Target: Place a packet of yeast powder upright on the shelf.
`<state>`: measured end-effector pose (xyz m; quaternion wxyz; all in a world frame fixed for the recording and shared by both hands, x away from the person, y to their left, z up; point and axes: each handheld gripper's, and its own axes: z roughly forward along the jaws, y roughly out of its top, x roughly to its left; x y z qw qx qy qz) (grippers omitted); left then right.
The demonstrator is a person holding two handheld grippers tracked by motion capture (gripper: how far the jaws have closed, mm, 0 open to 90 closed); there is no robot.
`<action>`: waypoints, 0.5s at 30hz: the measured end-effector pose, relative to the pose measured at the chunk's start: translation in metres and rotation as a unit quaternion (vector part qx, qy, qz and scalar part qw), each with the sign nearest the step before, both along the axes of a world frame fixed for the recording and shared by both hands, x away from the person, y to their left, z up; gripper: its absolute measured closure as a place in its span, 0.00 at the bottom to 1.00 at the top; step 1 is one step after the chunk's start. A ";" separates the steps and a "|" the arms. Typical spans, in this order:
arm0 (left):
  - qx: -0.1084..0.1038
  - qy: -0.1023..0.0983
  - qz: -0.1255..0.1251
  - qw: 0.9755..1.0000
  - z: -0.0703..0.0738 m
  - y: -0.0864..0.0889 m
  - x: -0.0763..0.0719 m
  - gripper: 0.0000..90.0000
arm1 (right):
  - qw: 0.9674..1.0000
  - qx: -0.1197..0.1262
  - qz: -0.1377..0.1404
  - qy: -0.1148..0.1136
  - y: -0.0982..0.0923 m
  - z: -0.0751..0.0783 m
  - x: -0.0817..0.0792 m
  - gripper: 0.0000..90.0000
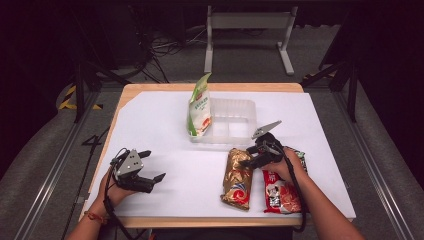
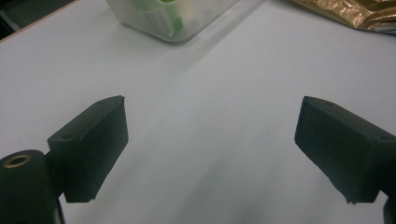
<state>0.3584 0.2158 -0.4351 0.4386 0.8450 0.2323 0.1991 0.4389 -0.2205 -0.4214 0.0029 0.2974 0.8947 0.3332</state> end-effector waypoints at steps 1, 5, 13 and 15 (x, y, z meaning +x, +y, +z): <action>0.001 0.000 0.000 1.000 0.000 0.000 0.000 0.12 | 1.000 0.005 0.000 0.010 0.000 -0.001 0.002 0.35; 0.003 0.001 -0.001 1.000 0.000 -0.001 0.000 0.12 | 0.999 0.022 -0.007 0.043 -0.002 -0.003 0.008 0.46; 0.001 -0.001 0.000 1.000 0.000 0.000 0.000 0.13 | 0.999 0.043 -0.016 0.023 -0.011 0.001 0.006 0.82; 0.001 -0.003 0.000 1.000 0.001 0.000 0.000 0.13 | 0.999 0.044 -0.015 0.012 -0.011 0.003 0.003 0.88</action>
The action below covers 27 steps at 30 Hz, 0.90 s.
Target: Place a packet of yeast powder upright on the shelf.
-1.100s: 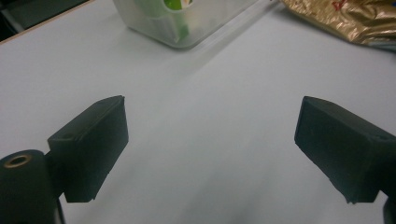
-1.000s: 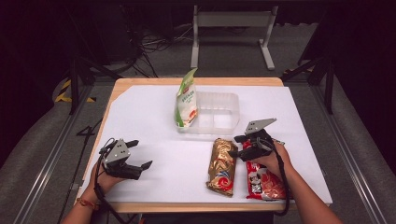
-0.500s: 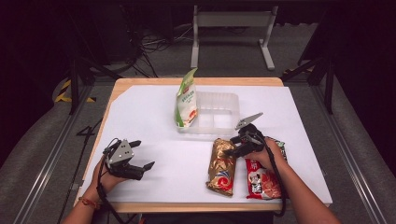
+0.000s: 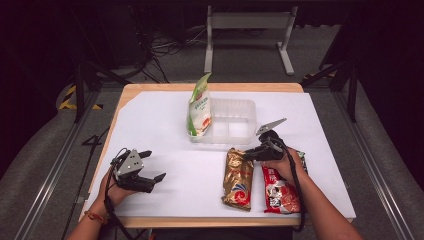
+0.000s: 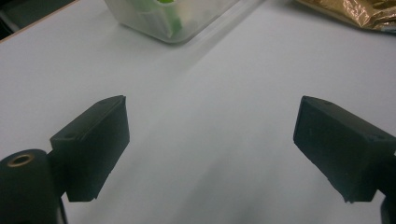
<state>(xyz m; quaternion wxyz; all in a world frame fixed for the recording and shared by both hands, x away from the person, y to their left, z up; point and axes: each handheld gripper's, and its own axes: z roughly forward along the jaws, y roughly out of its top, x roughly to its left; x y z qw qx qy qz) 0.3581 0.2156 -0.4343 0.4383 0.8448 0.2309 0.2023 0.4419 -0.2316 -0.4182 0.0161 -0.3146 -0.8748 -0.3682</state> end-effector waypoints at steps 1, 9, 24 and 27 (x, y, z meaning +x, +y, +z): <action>-0.002 0.001 -0.001 1.000 0.000 0.000 0.000 0.13 | 1.000 0.004 0.000 -0.005 0.000 0.002 -0.002 0.90; -0.014 0.002 0.002 1.000 0.001 0.004 -0.001 0.13 | 0.997 0.027 -0.011 -0.065 -0.008 0.031 -0.022 0.96; -0.022 0.002 0.002 1.000 0.002 0.005 -0.003 0.13 | 0.986 0.087 -0.040 -0.140 -0.015 0.080 -0.043 0.99; -0.025 0.004 0.001 1.000 0.002 0.006 -0.003 0.13 | 0.983 0.093 -0.039 -0.154 -0.013 0.089 -0.047 0.99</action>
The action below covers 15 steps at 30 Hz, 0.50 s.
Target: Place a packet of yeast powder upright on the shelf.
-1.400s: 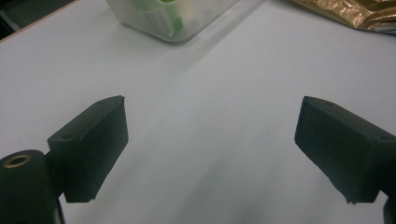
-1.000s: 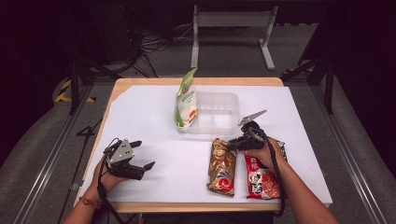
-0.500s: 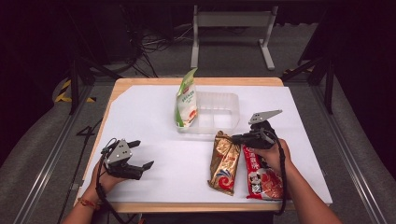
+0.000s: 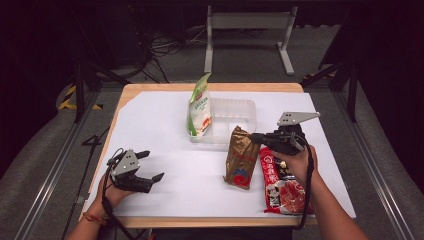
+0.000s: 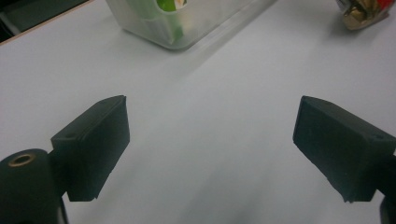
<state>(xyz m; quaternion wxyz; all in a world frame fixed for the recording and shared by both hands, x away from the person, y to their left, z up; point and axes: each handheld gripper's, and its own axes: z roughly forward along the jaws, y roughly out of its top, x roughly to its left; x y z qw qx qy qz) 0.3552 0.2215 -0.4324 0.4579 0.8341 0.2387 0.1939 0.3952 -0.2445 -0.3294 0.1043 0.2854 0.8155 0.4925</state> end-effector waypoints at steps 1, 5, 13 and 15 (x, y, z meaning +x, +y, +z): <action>0.000 0.000 0.000 1.000 0.000 0.000 0.000 0.13 | 1.000 -0.001 0.000 -0.005 0.001 0.002 -0.001 0.99; -0.002 -0.002 0.000 1.000 0.001 0.000 -0.001 0.13 | 1.000 -0.002 -0.001 -0.019 0.004 0.008 -0.003 0.99; -0.015 0.000 0.002 1.000 0.002 0.003 -0.001 0.13 | 0.998 0.023 -0.023 -0.046 0.007 0.022 -0.001 0.99; -0.011 -0.001 0.001 1.000 0.002 0.003 -0.001 0.13 | 0.998 0.029 -0.029 -0.052 0.008 0.027 0.002 0.99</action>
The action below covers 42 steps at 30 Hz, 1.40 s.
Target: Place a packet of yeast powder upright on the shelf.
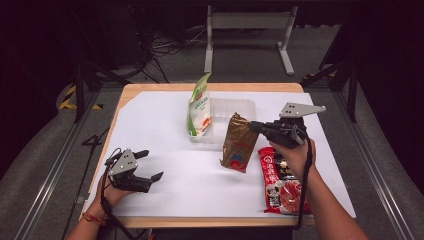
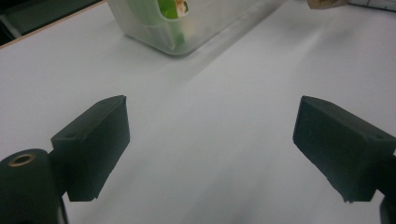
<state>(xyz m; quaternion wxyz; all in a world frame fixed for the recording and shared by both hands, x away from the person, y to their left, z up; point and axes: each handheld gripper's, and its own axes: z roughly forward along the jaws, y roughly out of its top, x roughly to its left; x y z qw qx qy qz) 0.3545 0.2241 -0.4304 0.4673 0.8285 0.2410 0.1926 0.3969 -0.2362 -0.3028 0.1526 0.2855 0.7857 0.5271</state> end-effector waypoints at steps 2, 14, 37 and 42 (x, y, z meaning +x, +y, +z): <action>-0.003 0.001 -0.001 1.000 0.000 0.000 0.000 0.13 | 1.000 0.009 -0.003 -0.006 0.002 0.004 0.003 0.99; -0.024 -0.002 0.003 1.000 0.001 0.002 -0.001 0.13 | 0.998 0.010 -0.050 -0.040 0.028 0.019 0.027 0.99; -0.012 0.000 -0.006 1.000 -0.001 -0.001 -0.002 0.12 | 0.981 -0.043 -0.182 -0.055 0.057 0.030 0.074 0.99; -0.014 0.002 -0.010 1.000 -0.001 -0.001 -0.003 0.12 | 0.974 -0.063 -0.211 -0.055 0.062 0.033 0.083 0.99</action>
